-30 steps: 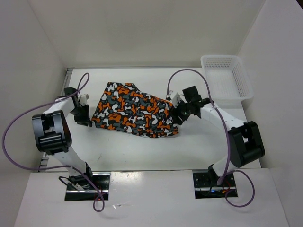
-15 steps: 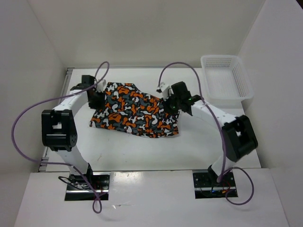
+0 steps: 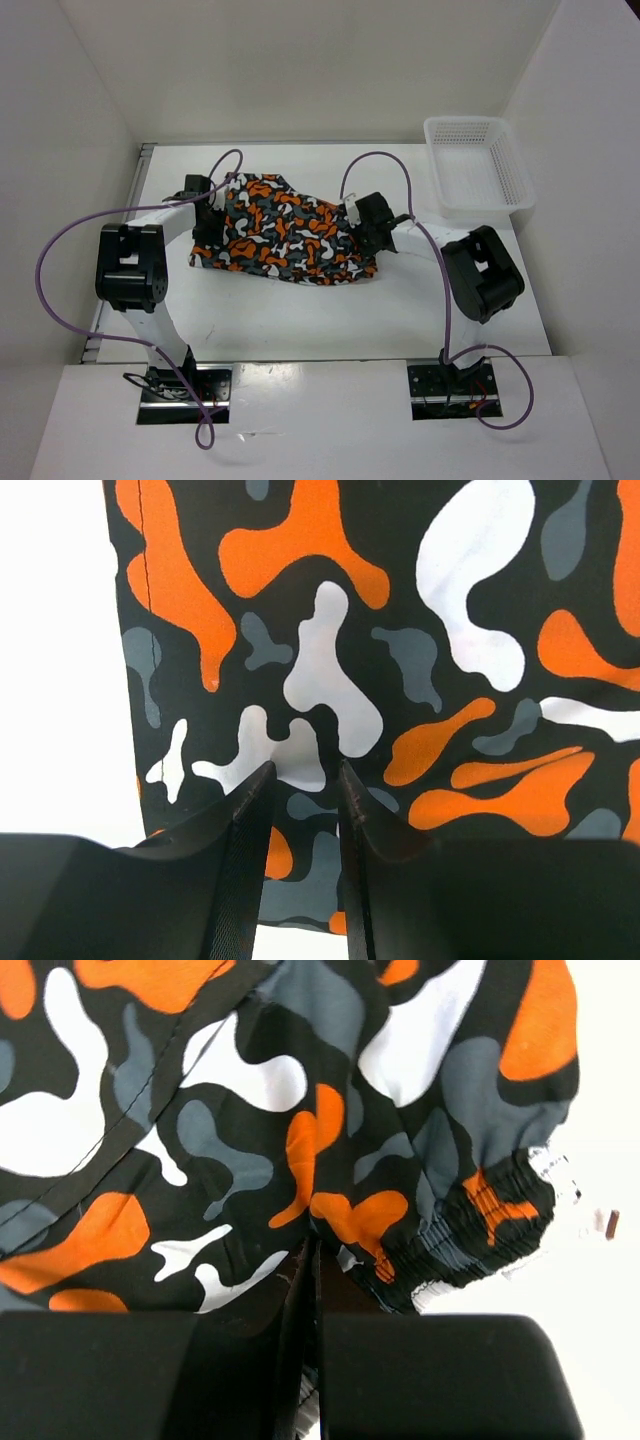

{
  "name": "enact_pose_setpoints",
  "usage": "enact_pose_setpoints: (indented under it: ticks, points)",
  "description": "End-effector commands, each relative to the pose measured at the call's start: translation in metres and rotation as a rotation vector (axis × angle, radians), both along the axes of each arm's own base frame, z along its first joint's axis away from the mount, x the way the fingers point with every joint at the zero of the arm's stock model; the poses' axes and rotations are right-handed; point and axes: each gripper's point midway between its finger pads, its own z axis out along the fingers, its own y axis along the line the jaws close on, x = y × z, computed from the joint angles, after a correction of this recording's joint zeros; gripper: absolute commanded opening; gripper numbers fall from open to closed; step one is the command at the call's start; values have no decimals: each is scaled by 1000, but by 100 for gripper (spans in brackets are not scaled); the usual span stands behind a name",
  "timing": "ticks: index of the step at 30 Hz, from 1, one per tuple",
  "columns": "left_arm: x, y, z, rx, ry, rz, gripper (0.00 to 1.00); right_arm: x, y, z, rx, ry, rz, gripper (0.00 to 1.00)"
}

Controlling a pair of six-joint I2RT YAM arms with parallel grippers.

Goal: Fold and stack the shorts
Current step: Fold the shorts

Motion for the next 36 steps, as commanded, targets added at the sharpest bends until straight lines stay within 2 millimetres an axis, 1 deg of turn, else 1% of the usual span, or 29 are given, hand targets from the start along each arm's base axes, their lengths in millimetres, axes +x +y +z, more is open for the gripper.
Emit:
enact_pose_setpoints:
  ticks: [1, 2, 3, 4, 5, 6, 7, 8, 9, 10, 11, 12, 13, 14, 15, 16, 17, 18, 19, 22, 23, 25, 27, 28, 29, 31, 34, 35, 36]
  points:
    - [-27, 22, -34, 83, 110, 42, 38, 33, -13, 6, -48, -101, -82, 8]
    - [-27, 22, -34, 83, 110, 42, 38, 46, -12, 17, -56, -149, -93, 10]
    - [-27, 22, -34, 83, 110, 42, 38, 52, -15, 20, -53, -156, -104, 11]
    - [-29, 22, -32, 83, 107, 42, 38, 60, -16, 27, -44, -174, -117, 15]
    - [-27, 22, -28, 83, 95, 43, 38, 70, -12, 41, 2, -179, -133, 20]
    - [-30, 15, -29, 47, 105, 29, 38, 73, -8, 48, 66, -154, -116, 28]
    - [-30, 11, -21, 26, 93, 20, 38, 78, 0, 68, 114, -164, -124, 32]
    - [-28, 7, -16, 3, 79, 11, 39, 79, 4, 86, 147, -181, -125, 36]
    - [-29, 3, -12, -17, 75, 3, 39, 77, 11, 97, 187, -179, -115, 47]
    - [-29, -3, -4, -50, 63, -11, 39, 80, 11, 112, 219, -190, -125, 52]
    - [-30, -5, -2, -60, 68, -16, 41, 72, 12, 119, 247, -164, -144, 55]
    - [-27, -5, 4, -60, 55, -16, 41, 71, 11, 128, 281, -156, -153, 61]
    - [-30, -7, 4, -69, 64, -19, 41, 67, 8, 127, 295, -134, -170, 63]
    - [-30, -7, 6, -69, 70, -19, 41, 65, -1, 129, 319, -120, -226, 64]
    - [-26, -7, 12, -69, 52, -20, 41, 59, -8, 115, 316, -82, -260, 68]
    - [-28, -4, 12, -69, 60, -10, 41, 54, -8, 111, 330, -61, -287, 68]
    - [-28, -4, 12, -69, 60, -10, 41, 51, -15, 103, 326, -40, -313, 69]
    - [-25, -4, 14, -69, 51, -10, 41, 41, -16, 87, 329, 13, -307, 70]
    - [-27, -2, 13, -58, 60, -5, 41, 35, -14, 78, 338, 48, -314, 70]
    - [-23, 4, 18, -29, 53, 6, 41, 29, -26, 49, 340, 128, -374, 76]
    - [-23, 7, 18, -30, 53, 15, 41, 31, -25, 45, 339, 130, -374, 78]
    - [-26, 10, 17, -17, 63, 21, 41, 30, -30, 29, 328, 169, -402, 81]
    - [-23, 12, 20, -7, 54, 25, 42, 31, -25, 21, 339, 185, -380, 81]
    - [-23, 13, 20, 3, 54, 29, 42, 31, -22, 12, 341, 214, -375, 81]
    - [-23, 16, 20, 14, 54, 34, 42, 35, -19, 11, 352, 214, -367, 81]
    - [-23, 17, 20, 23, 54, 38, 42, 36, -18, 1, 347, 238, -380, 81]
    - [-22, 17, 23, 23, 45, 38, 42, 32, -9, -9, 324, 257, -365, 72]
    - [-22, 24, 23, 41, 46, 55, 42, 33, -11, -10, 317, 252, -370, 64]
    - [-24, 26, 20, 51, 48, 59, 42, 27, -7, -16, 306, 270, -360, 60]
